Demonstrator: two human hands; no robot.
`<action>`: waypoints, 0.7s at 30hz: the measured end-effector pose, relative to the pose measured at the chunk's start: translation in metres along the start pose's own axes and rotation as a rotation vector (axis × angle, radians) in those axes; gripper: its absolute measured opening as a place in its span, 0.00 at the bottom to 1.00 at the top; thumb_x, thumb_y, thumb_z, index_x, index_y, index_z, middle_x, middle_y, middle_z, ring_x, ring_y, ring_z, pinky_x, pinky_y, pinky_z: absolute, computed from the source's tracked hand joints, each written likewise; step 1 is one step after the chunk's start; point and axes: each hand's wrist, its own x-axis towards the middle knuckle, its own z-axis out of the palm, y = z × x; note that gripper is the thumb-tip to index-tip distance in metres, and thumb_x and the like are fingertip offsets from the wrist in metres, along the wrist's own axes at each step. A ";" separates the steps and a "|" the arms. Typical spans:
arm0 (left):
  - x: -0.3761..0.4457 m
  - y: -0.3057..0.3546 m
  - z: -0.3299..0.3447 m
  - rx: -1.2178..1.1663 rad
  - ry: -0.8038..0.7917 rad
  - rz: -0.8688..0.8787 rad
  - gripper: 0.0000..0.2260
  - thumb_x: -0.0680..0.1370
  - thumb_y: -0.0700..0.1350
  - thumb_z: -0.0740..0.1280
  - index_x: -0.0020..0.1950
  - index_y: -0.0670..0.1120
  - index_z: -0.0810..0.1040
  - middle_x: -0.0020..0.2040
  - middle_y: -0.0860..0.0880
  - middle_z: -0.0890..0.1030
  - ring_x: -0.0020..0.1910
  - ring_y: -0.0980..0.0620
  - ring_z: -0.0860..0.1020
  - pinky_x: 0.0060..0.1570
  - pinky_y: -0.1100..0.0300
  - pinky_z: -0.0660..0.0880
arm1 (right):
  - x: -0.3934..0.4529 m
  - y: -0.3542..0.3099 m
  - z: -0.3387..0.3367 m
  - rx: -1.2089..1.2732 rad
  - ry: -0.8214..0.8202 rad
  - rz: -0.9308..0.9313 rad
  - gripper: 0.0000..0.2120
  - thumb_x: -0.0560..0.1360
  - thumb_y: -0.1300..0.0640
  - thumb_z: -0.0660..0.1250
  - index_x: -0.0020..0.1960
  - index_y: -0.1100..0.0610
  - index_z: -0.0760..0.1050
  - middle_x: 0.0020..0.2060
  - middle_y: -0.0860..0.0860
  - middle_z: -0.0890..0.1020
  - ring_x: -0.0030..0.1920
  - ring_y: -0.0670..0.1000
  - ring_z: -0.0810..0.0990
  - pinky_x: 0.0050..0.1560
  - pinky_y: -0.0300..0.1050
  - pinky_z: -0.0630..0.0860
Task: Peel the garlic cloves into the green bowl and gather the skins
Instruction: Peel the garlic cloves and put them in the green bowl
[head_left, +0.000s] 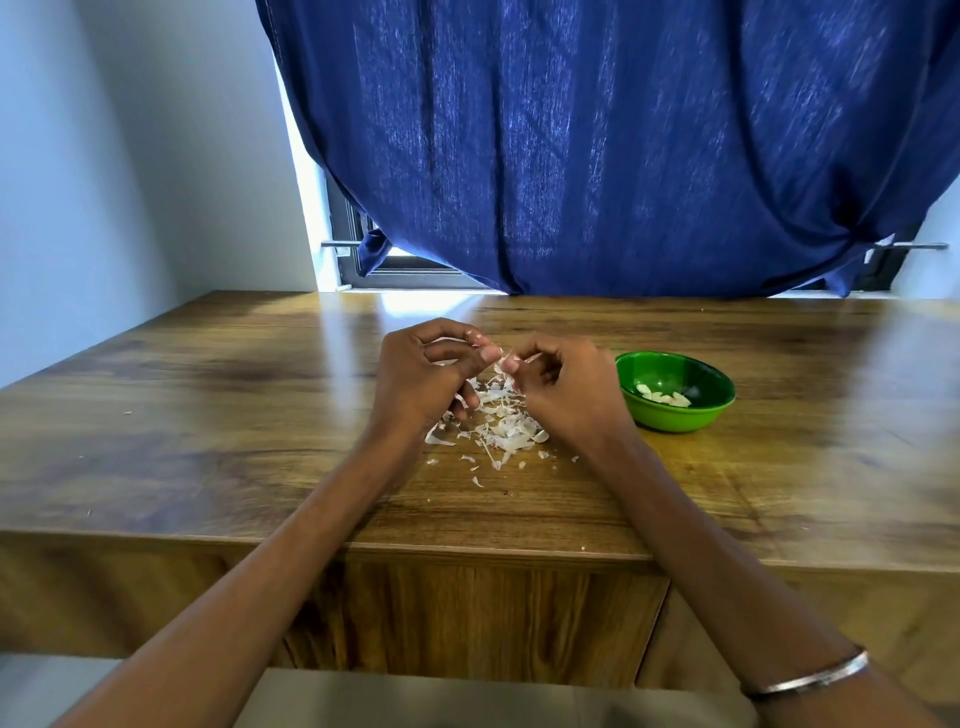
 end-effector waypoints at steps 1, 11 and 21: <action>0.000 0.000 0.000 0.008 -0.001 0.000 0.06 0.73 0.42 0.79 0.45 0.44 0.83 0.38 0.46 0.87 0.22 0.50 0.76 0.29 0.54 0.74 | 0.001 0.002 0.000 -0.036 -0.017 0.015 0.04 0.78 0.57 0.71 0.48 0.50 0.84 0.37 0.43 0.83 0.35 0.41 0.79 0.38 0.38 0.74; 0.003 -0.004 0.000 0.050 -0.018 -0.007 0.04 0.75 0.44 0.77 0.46 0.45 0.84 0.41 0.46 0.87 0.23 0.49 0.76 0.29 0.56 0.75 | -0.006 -0.002 -0.003 -0.125 -0.064 0.065 0.21 0.81 0.50 0.59 0.35 0.56 0.81 0.31 0.51 0.81 0.31 0.48 0.76 0.39 0.49 0.77; 0.006 -0.010 0.002 0.147 -0.016 0.033 0.03 0.80 0.43 0.72 0.51 0.43 0.82 0.47 0.50 0.85 0.25 0.51 0.80 0.23 0.58 0.76 | -0.001 -0.003 -0.001 -0.086 0.024 -0.088 0.10 0.77 0.59 0.72 0.56 0.47 0.82 0.44 0.40 0.83 0.42 0.39 0.80 0.49 0.43 0.81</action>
